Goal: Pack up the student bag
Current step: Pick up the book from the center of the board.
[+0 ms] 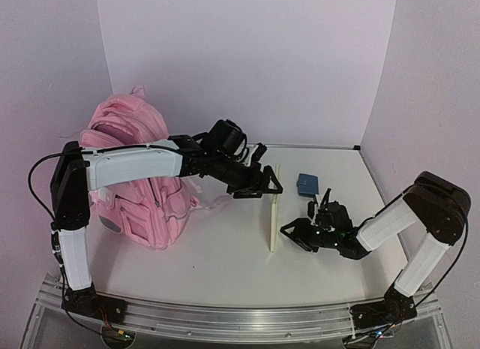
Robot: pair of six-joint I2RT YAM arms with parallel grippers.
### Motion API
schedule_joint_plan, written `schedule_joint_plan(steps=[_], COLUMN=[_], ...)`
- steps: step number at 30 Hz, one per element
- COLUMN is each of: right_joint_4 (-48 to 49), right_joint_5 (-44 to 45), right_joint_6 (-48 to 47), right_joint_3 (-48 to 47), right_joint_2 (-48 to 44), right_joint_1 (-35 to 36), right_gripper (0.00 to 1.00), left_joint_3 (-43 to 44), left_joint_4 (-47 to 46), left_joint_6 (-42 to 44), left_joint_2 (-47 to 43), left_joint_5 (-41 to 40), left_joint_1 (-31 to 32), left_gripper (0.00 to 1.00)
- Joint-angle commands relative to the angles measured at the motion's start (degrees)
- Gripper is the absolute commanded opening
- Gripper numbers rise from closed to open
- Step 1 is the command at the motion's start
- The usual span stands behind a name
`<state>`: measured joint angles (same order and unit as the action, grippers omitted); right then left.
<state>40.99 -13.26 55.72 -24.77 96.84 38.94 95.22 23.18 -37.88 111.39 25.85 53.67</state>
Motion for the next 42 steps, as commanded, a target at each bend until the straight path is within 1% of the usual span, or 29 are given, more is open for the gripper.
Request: schedule_joint_plan(steps=[1, 4, 6, 11, 12, 13, 14, 15, 16, 18, 20, 25, 29, 32, 33, 35, 36, 38, 42], right_joint_4=[-2.5, -2.6, -2.8, -4.4, -4.6, -4.8, -4.9, -4.9, -5.0, -5.0, -5.0, -8.0, -12.6, -14.6, -15.0, -15.5, -15.9, -16.9, -18.9], right_joint_5=[1.0, 0.4, 0.3, 1.4, 1.6, 1.8, 2.0, 2.0, 2.2, 2.4, 2.9, 5.8, 9.9, 11.9, 12.4, 13.0, 13.2, 13.0, 12.9], right_joint_6=[-1.8, -2.6, -3.3, -3.9, -3.9, -3.9, -3.8, -3.8, -3.7, -3.6, -3.6, -3.7, -3.8, -3.1, -2.8, -2.3, -2.3, -2.8, -4.0], right_joint_3=[-1.3, -1.8, -2.4, -3.1, -3.0, -2.9, -2.8, -2.7, -2.5, -2.2, -2.0, -1.8, -1.1, 0.3, 0.9, 1.8, 2.1, 1.9, 0.4], right_joint_2=[-0.7, -0.9, -1.3, -2.5, -2.7, -2.7, -2.8, -2.8, -2.8, -3.1, -3.6, -8.0, -15.7, -24.2, -27.5, -33.0, -36.9, -41.5, -47.2], right_joint_1=[0.4, 0.6, 1.0, 1.7, 1.7, 1.7, 1.7, 1.7, 1.7, 1.7, 1.7, 1.7, 1.7, 1.7, 1.7, 1.7, 1.7, 1.7, 1.6], right_gripper=[0.49, 0.5, 0.5, 0.51, 0.5, 0.5, 0.5, 0.51, 0.51, 0.5, 0.5, 0.51, 0.54, 0.57, 0.59, 0.64, 0.69, 0.77, 0.88], left_joint_3=[-0.4, 0.0, 0.6, 1.8, 1.8, 1.7, 1.6, 1.5, 1.3, 1.0, 0.7, 0.3, 0.7, 0.5, 0.2, -0.5, -0.5, 0.0, -1.9], left_joint_4=[1.0, 0.8, 1.3, 2.7, 2.9, 3.1, 3.2, 3.4, 3.4, 3.7, 4.0, 4.1, 3.9, 2.3, 0.8, -2.1, -3.6, -5.9, -12.4], left_joint_6=[0.1, 0.6, 1.1, 2.1, 2.2, 2.3, 2.3, 2.3, 2.2, 2.0, 1.9, 1.8, 2.3, 2.8, 2.9, 3.1, 3.2, 3.3, 2.7], left_joint_2=[-0.2, -0.1, 0.2, 1.5, 1.6, 1.7, 1.7, 1.6, 1.5, 1.3, 0.9, -0.3, -1.9, -4.2, -5.3, -7.6, -8.8, -10.9, -15.7], left_joint_5=[0.4, 0.3, 0.2, 0.6, 0.4, 0.2, 0.0, -0.2, -0.5, -1.2, -2.2, -3.4, -4.2, -4.1, -3.7, -2.6, -2.0, -1.0, 3.2], left_joint_1=[-0.2, -0.2, -0.2, -0.3, -0.2, -0.2, -0.2, -0.2, -0.3, -0.3, -0.3, -0.3, -0.4, -0.7, -0.9, -1.4, -1.7, -2.4, -4.7], left_gripper=[0.89, 0.96, 0.99, 1.0, 0.98, 0.94, 0.86, 0.75, 0.66, 0.54, 0.45, 0.17, 0.02, 0.0, 0.0, 0.0, 0.0, 0.0, 0.0])
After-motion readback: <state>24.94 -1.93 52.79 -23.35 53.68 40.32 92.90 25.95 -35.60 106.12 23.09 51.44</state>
